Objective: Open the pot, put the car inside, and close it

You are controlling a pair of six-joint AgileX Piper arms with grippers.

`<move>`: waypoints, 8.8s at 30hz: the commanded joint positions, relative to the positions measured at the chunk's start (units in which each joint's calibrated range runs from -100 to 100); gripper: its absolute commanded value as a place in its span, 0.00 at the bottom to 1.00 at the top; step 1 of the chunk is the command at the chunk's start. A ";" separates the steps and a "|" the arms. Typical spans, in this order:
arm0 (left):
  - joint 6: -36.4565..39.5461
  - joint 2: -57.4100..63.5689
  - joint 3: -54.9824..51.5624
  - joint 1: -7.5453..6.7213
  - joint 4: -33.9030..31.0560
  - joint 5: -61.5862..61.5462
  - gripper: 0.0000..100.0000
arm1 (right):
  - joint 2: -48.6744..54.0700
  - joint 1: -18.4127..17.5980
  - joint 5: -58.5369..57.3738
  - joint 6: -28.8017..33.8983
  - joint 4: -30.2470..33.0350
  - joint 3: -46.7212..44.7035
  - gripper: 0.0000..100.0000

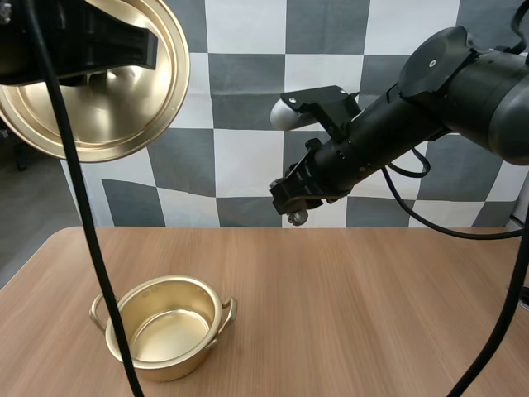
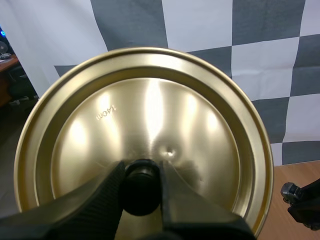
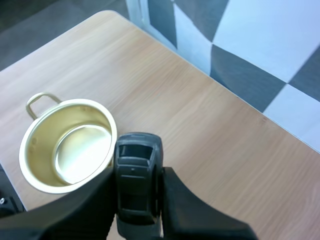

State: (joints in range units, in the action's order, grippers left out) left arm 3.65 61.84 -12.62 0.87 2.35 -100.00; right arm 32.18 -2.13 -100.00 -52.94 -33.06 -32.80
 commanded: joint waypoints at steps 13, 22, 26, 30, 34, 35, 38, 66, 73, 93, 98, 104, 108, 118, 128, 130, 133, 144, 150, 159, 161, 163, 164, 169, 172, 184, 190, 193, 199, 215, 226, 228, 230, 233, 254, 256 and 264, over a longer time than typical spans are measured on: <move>0.74 6.11 0.01 0.03 -2.35 0.00 0.00 | -6.14 -17.27 0.00 1.05 3.71 0.07 0.00; 0.94 6.65 0.01 0.83 -3.33 0.00 0.00 | -15.78 -21.00 0.00 -2.62 4.29 0.19 0.00; 0.94 7.07 0.01 1.54 -3.33 0.00 0.00 | -17.97 -21.00 0.00 -3.95 4.26 0.46 0.00; 0.94 7.36 0.01 1.51 -3.33 0.00 0.00 | -21.51 -21.00 0.00 -5.61 4.15 0.46 0.00; 0.94 7.47 0.01 1.51 -3.33 0.00 0.00 | -26.09 -21.00 0.00 -6.72 3.50 0.61 0.00; 0.94 7.61 0.01 1.51 -3.33 0.00 0.00 | -27.13 -21.00 0.00 -7.14 3.07 0.60 0.00; 0.94 7.61 0.01 1.51 -3.33 0.00 0.00 | -29.72 -21.00 0.00 -8.71 1.94 0.60 0.00; 0.71 7.61 0.01 1.51 -3.33 0.00 0.00 | -47.73 -21.00 0.00 -11.10 -6.90 17.44 0.00; 0.72 7.61 0.01 1.51 -3.44 0.00 0.00 | -47.87 -21.00 0.00 -11.10 -7.39 17.44 0.00; 0.72 7.61 0.01 1.51 -3.44 0.00 0.00 | -50.77 -21.00 0.00 -10.91 -8.83 14.51 0.00; 0.72 7.61 0.01 1.51 -3.44 0.00 0.00 | -52.52 -21.00 0.00 -10.99 -9.52 14.51 0.00; 0.72 7.61 0.01 1.51 -3.44 0.00 0.00 | -55.11 -21.00 0.00 -10.99 -9.52 14.51 0.00; 0.62 7.61 0.01 1.51 -3.44 0.00 0.00 | -55.99 -21.00 0.00 -10.99 -9.52 14.51 0.00; 0.46 7.61 0.01 1.51 -3.44 0.00 0.00 | -57.88 -21.00 0.00 -11.18 -9.52 14.51 0.00; 0.46 7.61 0.01 1.51 -3.44 0.00 0.00 | -58.26 -21.00 0.00 -11.18 -9.69 14.51 0.00; 0.46 7.61 0.01 1.51 -3.44 0.00 0.00 | -58.26 -21.00 0.00 -11.18 -10.08 14.51 0.00; 0.46 7.61 0.01 1.51 -3.44 0.00 0.00 | -58.26 -21.00 0.00 -10.09 -11.41 14.51 0.00; 0.35 7.61 0.01 1.51 -3.44 0.00 0.00 | -58.26 -21.00 0.00 -10.05 -11.26 14.51 0.79; 0.35 7.61 0.01 1.51 -3.44 0.00 0.00 | -58.26 -21.00 0.00 -10.05 -11.26 14.51 0.86; 0.35 7.61 0.01 1.51 -3.44 0.00 0.00 | -55.14 -21.00 0.00 -10.05 -11.26 17.63 0.86; 0.35 7.61 0.01 1.51 -3.44 0.00 0.00 | -52.72 -21.00 0.00 -10.05 -11.15 20.03 0.86; 0.35 7.61 0.01 1.51 -3.44 0.00 0.00 | -50.01 -21.00 0.00 -9.93 -10.92 23.02 0.86; 0.35 7.61 0.01 1.51 -3.44 0.00 0.00 | -48.63 -21.00 0.00 -9.85 -10.65 24.65 0.86; 0.35 7.61 0.01 1.51 -3.44 0.00 0.00 | -44.27 -20.51 0.00 -5.76 -4.08 31.79 0.86; 0.35 7.61 0.01 1.51 -3.44 0.00 0.00 | -43.11 -18.97 0.00 -2.83 1.02 34.83 0.86; -0.22 8.72 0.01 1.51 -3.96 0.00 0.00 | -40.33 2.24 0.00 -0.20 -8.71 37.49 0.82; -0.22 8.72 -1.32 1.51 -3.96 0.00 0.00 | -32.99 14.30 0.00 -0.93 -22.12 36.52 0.72; -0.22 8.72 -5.28 1.51 -3.84 0.00 0.00 | -26.75 17.49 0.00 -1.97 -18.97 36.52 0.68; -0.33 8.59 -16.17 1.51 -1.74 0.00 0.00 | -13.04 18.74 0.00 -3.25 -15.24 36.52 0.68; -2.23 8.35 -26.01 1.51 1.80 0.00 0.00 | 9.58 18.74 0.00 3.62 -11.98 30.93 0.67; -3.76 3.67 -36.27 1.51 4.65 0.00 0.00 | 9.89 18.74 0.00 2.95 -9.84 15.92 0.67; -3.76 3.31 -38.20 1.51 3.81 2.38 0.00 | 10.04 18.74 0.00 2.95 -9.98 15.92 0.67; -3.76 3.16 -39.22 1.51 3.33 3.73 0.00 | 10.33 18.74 0.00 2.95 -10.26 15.92 0.67; -3.76 2.77 -40.26 1.51 2.98 5.74 0.00 | 11.01 18.74 0.00 2.25 -11.28 15.92 0.67; -4.55 -16.87 -40.27 1.51 8.34 11.30 0.00 | 13.40 18.74 0.00 1.89 -10.76 15.92 0.67; -4.55 -17.18 -40.27 1.51 8.34 11.30 0.00 | 13.40 18.74 0.00 1.89 -10.76 15.92 0.67; -4.55 -17.51 -40.27 1.51 8.34 8.03 0.00 | 13.40 18.74 0.00 1.89 -10.76 15.92 0.67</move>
State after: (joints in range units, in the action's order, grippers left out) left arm -0.87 44.37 -52.89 2.39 10.62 -91.21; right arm 45.59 16.61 -100.00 -51.00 -43.87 -16.83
